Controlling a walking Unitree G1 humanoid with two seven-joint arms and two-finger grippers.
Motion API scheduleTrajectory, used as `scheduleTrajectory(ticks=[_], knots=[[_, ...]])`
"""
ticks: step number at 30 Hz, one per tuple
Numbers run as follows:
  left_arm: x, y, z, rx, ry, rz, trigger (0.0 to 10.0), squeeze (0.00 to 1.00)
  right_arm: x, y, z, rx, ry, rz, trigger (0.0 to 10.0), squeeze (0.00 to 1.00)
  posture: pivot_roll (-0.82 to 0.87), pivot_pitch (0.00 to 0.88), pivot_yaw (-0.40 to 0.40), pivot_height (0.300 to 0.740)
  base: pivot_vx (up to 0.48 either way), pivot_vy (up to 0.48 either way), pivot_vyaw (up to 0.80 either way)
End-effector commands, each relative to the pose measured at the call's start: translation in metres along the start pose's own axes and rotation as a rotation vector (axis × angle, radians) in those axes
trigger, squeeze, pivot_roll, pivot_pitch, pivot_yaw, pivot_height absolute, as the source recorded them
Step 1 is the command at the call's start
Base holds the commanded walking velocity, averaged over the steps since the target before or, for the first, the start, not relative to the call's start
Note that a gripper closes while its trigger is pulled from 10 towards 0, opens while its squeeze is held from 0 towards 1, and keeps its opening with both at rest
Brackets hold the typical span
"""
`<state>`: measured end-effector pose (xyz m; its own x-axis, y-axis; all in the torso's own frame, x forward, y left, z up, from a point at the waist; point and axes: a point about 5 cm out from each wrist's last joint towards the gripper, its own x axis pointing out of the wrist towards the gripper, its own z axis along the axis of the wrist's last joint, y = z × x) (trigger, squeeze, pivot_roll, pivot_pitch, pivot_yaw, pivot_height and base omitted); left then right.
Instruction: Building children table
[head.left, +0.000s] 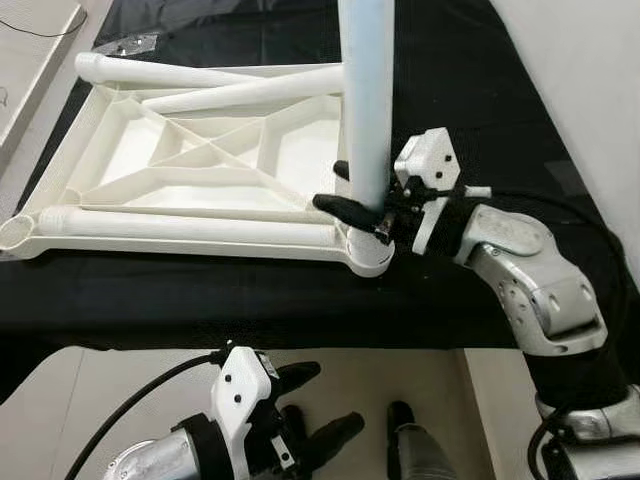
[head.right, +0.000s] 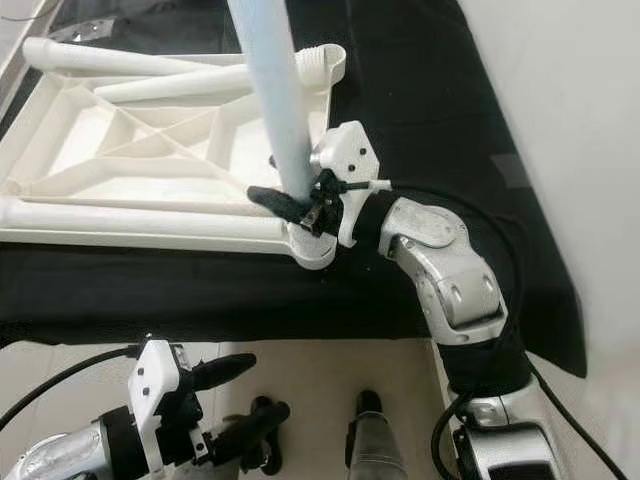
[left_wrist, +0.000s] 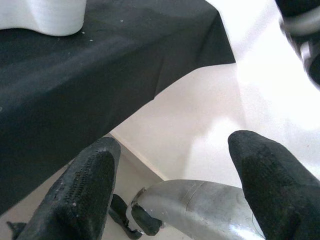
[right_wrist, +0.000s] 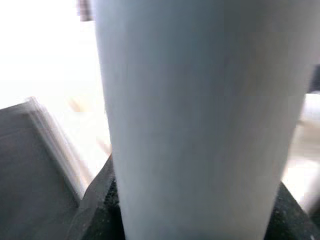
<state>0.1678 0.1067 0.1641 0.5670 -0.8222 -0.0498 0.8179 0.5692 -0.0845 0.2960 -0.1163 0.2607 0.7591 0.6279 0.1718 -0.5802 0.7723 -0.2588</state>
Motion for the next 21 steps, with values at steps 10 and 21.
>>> scheduleTrajectory(ticks=[10, 21], knots=[[0.001, 0.002, -0.011, -0.024, 0.033, 0.000, 10.0, 0.00, -0.008, 0.048, -0.052, 0.097, 0.154, -0.140, 10.0, 0.00, 0.01, 0.359, 0.120, 0.740, 0.000, 0.000, 0.00], [0.004, 0.007, -0.016, -0.016, 0.035, 0.013, 10.0, 0.00, 0.010, 0.038, -0.047, 0.038, 0.168, -0.212, 10.0, 0.00, 0.02, 0.324, 0.123, 0.740, 0.000, 0.000, 0.00]])
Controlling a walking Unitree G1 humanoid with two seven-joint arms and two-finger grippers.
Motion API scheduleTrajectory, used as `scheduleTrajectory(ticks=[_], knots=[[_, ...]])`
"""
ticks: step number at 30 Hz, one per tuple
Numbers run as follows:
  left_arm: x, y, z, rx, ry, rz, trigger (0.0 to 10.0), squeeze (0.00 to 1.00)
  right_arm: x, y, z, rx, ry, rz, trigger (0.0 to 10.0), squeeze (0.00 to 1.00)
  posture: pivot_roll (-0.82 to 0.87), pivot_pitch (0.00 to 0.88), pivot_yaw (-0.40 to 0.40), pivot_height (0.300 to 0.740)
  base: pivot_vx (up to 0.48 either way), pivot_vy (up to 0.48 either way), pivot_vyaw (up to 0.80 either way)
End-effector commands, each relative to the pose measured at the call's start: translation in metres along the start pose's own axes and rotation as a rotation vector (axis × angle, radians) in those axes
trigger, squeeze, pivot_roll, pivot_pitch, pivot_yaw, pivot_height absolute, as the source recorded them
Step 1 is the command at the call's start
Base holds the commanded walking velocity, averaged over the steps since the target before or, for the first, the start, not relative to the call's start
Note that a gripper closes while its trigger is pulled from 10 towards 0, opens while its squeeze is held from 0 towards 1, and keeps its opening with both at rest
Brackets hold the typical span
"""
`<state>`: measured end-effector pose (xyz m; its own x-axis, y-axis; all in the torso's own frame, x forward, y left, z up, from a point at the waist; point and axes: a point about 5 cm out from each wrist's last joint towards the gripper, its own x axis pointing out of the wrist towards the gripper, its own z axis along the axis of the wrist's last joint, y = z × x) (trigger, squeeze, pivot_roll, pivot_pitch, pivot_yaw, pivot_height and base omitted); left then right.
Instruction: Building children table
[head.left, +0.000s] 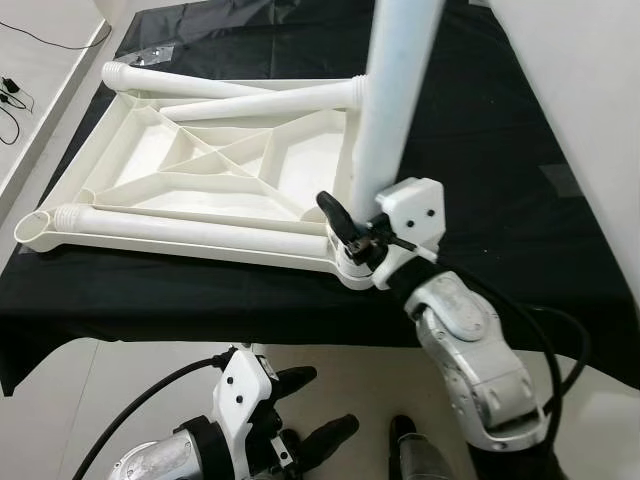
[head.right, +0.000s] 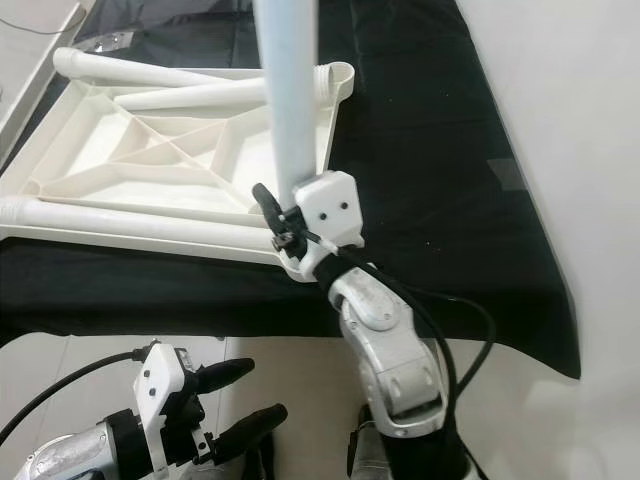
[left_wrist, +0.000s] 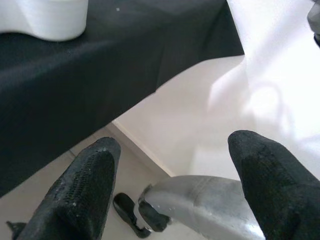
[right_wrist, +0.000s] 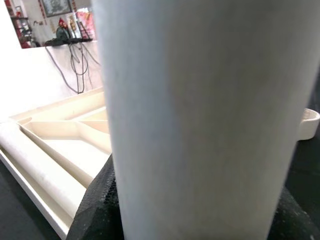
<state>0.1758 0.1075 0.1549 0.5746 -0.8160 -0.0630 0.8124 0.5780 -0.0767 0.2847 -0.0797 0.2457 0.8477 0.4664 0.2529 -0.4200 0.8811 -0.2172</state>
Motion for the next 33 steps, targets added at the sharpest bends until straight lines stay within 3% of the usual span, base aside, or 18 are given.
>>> scheduleTrajectory(ticks=[1, 6, 10, 13, 14, 17, 27, 33], knots=[[0.000, 0.000, -0.008, -0.022, 0.022, 0.003, 10.0, 0.00, -0.001, 0.002, -0.039, 0.019, 0.197, 0.030, 10.0, 0.00, 0.02, 0.322, 0.122, 0.740, 0.000, 0.000, 0.00], [0.003, 0.002, -0.008, -0.012, 0.016, 0.012, 10.0, 0.00, 0.009, 0.013, -0.034, 0.062, 0.144, 0.287, 10.0, 0.00, 0.03, 0.321, 0.116, 0.740, 0.000, 0.000, 0.00], [0.004, 0.002, -0.008, -0.007, 0.011, 0.015, 10.0, 0.00, 0.014, 0.012, -0.027, 0.092, 0.098, 0.406, 10.0, 0.00, 0.03, 0.322, 0.112, 0.740, 0.000, 0.000, 0.00], [0.004, 0.000, -0.007, -0.002, 0.002, 0.024, 10.0, 0.00, 0.015, 0.006, -0.023, 0.053, 0.071, 0.653, 10.0, 0.00, 0.03, 0.332, 0.108, 0.740, 0.000, 0.000, 0.00], [0.004, 0.000, -0.007, -0.002, 0.002, 0.024, 10.0, 0.00, 0.015, 0.006, -0.023, 0.053, 0.071, 0.653, 10.0, 0.00, 0.03, 0.332, 0.108, 0.740, 0.000, 0.000, 0.00], [0.003, -0.002, -0.004, 0.000, -0.007, 0.033, 10.0, 0.00, 0.021, -0.002, -0.020, 0.029, 0.055, 0.850, 10.0, 0.00, 0.05, 0.352, 0.106, 0.740, 0.000, 0.000, 0.00], [-0.002, -0.009, 0.001, 0.022, -0.012, 0.053, 10.0, 0.00, 0.041, -0.014, 0.001, 0.137, -0.029, 1.081, 10.0, 0.00, 0.08, 0.399, 0.106, 0.740, 0.000, 0.000, 0.00], [-0.004, -0.011, 0.004, 0.055, -0.015, 0.080, 10.0, 0.00, 0.045, -0.024, 0.006, 0.145, -0.036, 1.196, 10.0, 0.00, 0.09, 0.410, 0.107, 0.740, 0.000, 0.000, 0.00]])
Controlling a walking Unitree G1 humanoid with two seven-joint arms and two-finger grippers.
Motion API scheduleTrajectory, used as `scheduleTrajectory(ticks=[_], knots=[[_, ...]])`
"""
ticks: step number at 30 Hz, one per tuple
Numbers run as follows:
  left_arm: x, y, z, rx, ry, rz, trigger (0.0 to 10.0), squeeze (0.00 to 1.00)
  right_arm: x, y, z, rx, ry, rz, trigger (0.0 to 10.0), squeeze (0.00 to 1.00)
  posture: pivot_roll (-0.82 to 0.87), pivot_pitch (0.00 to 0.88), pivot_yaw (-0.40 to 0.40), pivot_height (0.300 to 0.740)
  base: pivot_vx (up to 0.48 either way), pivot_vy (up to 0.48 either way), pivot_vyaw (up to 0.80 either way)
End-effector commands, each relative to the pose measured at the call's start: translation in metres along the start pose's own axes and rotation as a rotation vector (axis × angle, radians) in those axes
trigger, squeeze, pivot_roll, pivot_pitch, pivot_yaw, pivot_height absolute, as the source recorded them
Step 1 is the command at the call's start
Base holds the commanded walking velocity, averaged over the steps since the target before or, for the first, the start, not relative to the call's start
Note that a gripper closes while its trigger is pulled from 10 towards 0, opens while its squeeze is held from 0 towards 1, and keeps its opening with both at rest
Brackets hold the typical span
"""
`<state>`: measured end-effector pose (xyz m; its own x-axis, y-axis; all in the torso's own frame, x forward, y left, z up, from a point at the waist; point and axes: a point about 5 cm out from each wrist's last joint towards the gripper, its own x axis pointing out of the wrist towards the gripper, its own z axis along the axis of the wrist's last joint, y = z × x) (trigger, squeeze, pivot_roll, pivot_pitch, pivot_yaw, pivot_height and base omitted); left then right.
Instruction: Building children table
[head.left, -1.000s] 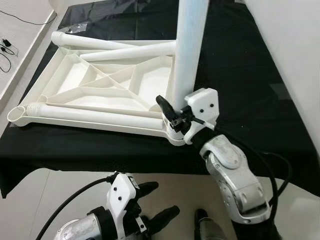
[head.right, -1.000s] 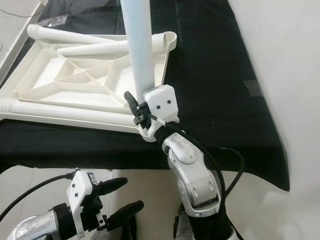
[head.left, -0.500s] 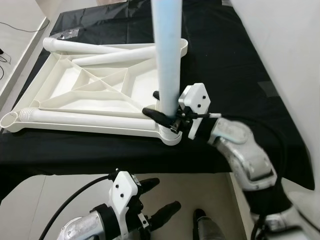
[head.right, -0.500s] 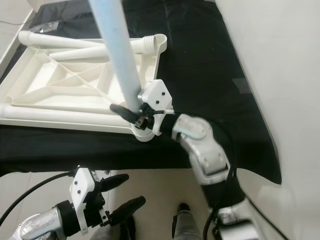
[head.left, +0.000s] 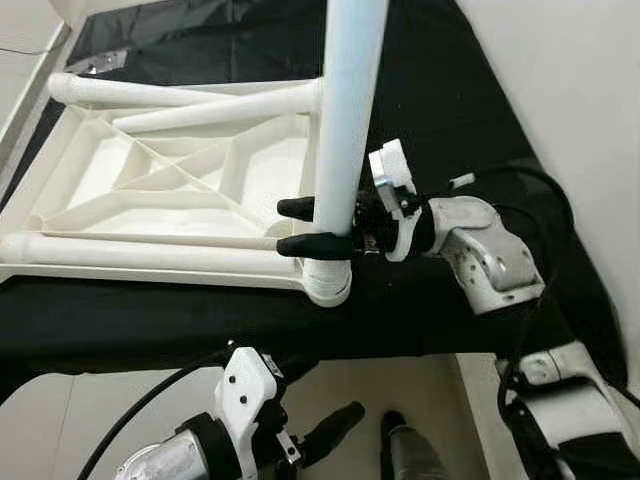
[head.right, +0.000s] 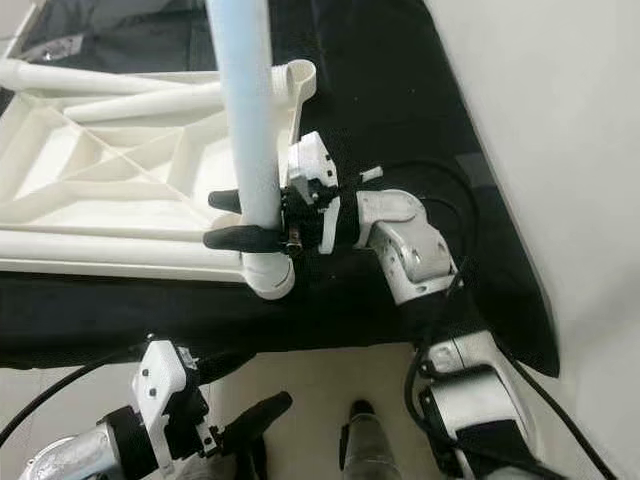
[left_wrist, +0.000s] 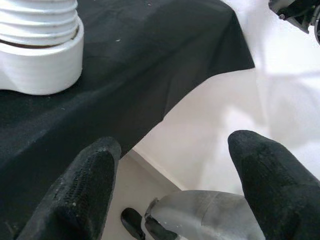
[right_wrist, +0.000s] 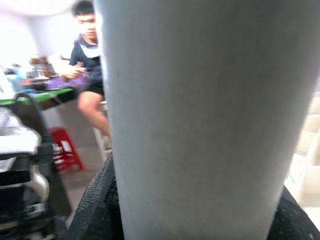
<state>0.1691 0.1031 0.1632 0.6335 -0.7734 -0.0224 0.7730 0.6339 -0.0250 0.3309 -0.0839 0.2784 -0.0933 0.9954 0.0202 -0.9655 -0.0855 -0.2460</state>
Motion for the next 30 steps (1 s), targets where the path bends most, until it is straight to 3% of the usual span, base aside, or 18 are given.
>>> scheduleTrajectory(ticks=[1, 5, 7, 10, 13, 23, 30], knots=[[-0.005, -0.002, -0.002, 0.022, 0.029, 0.025, 10.0, 0.00, 0.001, 0.001, -0.010, 0.028, 0.034, 0.047, 10.0, 0.00, 0.09, 0.410, 0.109, 0.740, 0.000, 0.000, 0.00], [-0.006, -0.001, -0.001, 0.040, 0.025, 0.050, 10.0, 0.00, -0.003, 0.001, -0.011, 0.038, 0.045, 0.069, 10.0, 0.00, 0.09, 0.410, 0.109, 0.740, 0.000, 0.000, 0.00], [-0.012, 0.003, 0.005, 0.115, 0.015, 0.133, 10.0, 0.00, -0.013, -0.002, -0.011, 0.032, 0.078, 0.080, 10.0, 0.00, 0.10, 0.410, 0.110, 0.740, 0.000, 0.000, 0.00], [-0.014, 0.004, 0.008, 0.144, 0.012, 0.164, 10.0, 0.00, -0.016, -0.004, -0.010, 0.026, 0.087, 0.083, 10.0, 0.00, 0.10, 0.410, 0.110, 0.740, 0.000, 0.000, 0.00], [-0.018, 0.014, 0.011, 0.231, 0.005, 0.276, 10.0, 0.00, -0.018, 0.006, -0.017, -0.063, 0.205, 0.119, 10.0, 0.00, 0.09, 0.403, 0.111, 0.740, 0.000, 0.000, 0.00], [-0.014, 0.020, 0.007, 0.244, 0.007, 0.284, 10.0, 0.00, -0.023, 0.023, -0.028, -0.090, 0.329, 0.223, 10.0, 0.00, 0.07, 0.394, 0.117, 0.740, 0.000, 0.000, 0.00], [-0.013, 0.018, 0.004, 0.228, 0.010, 0.260, 10.0, 0.00, -0.023, 0.023, -0.027, -0.091, 0.349, 0.243, 10.0, 0.00, 0.06, 0.391, 0.119, 0.740, 0.000, 0.000, 0.00]])
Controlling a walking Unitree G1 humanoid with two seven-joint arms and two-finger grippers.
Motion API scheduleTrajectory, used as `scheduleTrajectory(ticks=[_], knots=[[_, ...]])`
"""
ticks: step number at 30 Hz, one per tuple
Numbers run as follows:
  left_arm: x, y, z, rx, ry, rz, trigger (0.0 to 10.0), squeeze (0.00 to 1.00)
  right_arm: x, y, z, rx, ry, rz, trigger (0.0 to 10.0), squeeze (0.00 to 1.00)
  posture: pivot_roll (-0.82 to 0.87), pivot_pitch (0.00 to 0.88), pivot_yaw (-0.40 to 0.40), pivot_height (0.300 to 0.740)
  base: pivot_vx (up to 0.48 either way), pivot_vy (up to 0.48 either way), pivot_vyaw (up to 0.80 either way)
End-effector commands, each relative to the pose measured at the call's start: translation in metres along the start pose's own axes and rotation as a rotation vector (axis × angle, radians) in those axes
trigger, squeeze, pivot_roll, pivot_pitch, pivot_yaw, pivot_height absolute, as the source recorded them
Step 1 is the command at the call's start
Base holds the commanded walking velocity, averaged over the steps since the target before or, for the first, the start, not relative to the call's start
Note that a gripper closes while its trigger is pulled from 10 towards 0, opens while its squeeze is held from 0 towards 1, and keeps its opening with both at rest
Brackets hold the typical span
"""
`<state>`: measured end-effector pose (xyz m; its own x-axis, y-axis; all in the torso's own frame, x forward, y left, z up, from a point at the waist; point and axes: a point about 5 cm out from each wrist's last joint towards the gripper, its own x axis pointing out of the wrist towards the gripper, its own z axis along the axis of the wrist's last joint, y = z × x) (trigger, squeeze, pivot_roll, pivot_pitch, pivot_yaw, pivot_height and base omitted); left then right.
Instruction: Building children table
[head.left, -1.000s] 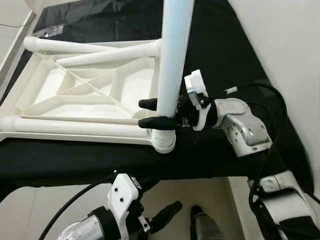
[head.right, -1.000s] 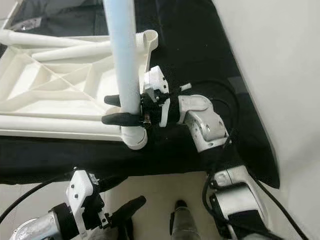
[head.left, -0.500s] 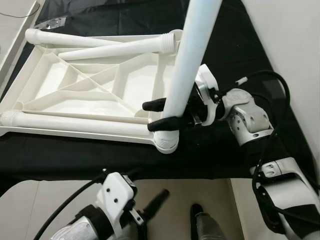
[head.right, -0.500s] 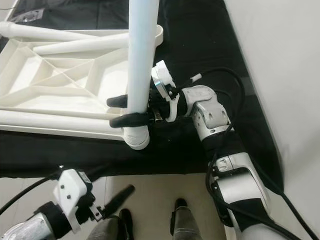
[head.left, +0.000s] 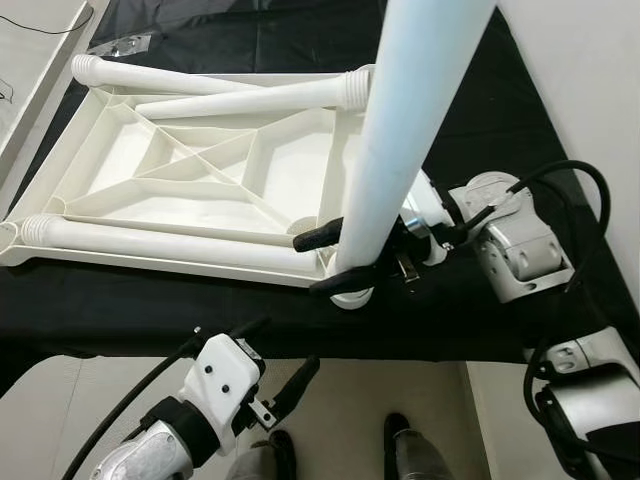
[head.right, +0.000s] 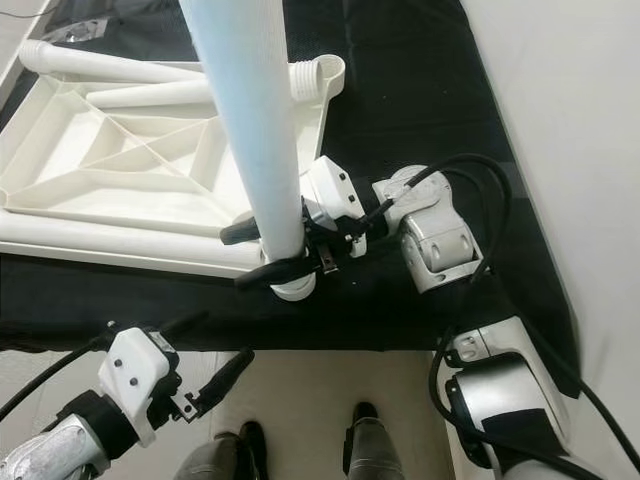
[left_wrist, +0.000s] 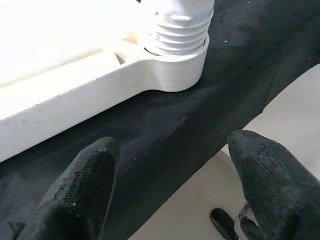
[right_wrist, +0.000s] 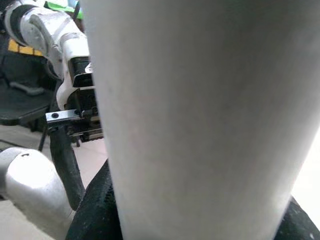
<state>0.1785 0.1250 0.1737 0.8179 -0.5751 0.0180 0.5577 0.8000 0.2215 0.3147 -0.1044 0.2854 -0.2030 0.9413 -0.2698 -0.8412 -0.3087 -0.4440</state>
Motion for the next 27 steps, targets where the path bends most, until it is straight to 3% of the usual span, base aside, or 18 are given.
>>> scheduleTrajectory(ticks=[1, 7, 13, 19, 27], knots=[[-0.003, -0.006, -0.007, -0.026, 0.026, -0.024, 10.0, 0.00, 0.009, 0.011, -0.034, 0.144, 0.114, 0.086, 10.0, 0.00, 0.06, 0.393, 0.119, 0.740, 0.000, 0.000, 0.00], [-0.005, -0.010, -0.006, -0.031, 0.026, -0.033, 10.0, 0.00, 0.010, 0.001, -0.024, 0.197, 0.103, 0.132, 10.0, 0.00, 0.07, 0.400, 0.111, 0.740, 0.000, 0.000, 0.00], [-0.006, -0.011, -0.006, -0.033, 0.025, -0.036, 10.0, 0.00, 0.008, -0.004, -0.021, 0.213, 0.111, 0.141, 10.0, 0.00, 0.07, 0.404, 0.110, 0.740, 0.000, 0.000, 0.00], [-0.008, -0.012, -0.004, -0.039, 0.023, -0.044, 10.0, 0.00, 0.012, -0.017, -0.015, 0.205, 0.155, 0.158, 10.0, 0.00, 0.07, 0.420, 0.106, 0.740, 0.000, 0.000, 0.00], [-0.008, -0.013, -0.004, -0.042, 0.025, -0.041, 10.0, 0.00, 0.017, -0.029, -0.003, 0.212, 0.068, 0.164, 10.0, 0.00, 0.08, 0.436, 0.103, 0.740, 0.000, 0.000, 0.00]])
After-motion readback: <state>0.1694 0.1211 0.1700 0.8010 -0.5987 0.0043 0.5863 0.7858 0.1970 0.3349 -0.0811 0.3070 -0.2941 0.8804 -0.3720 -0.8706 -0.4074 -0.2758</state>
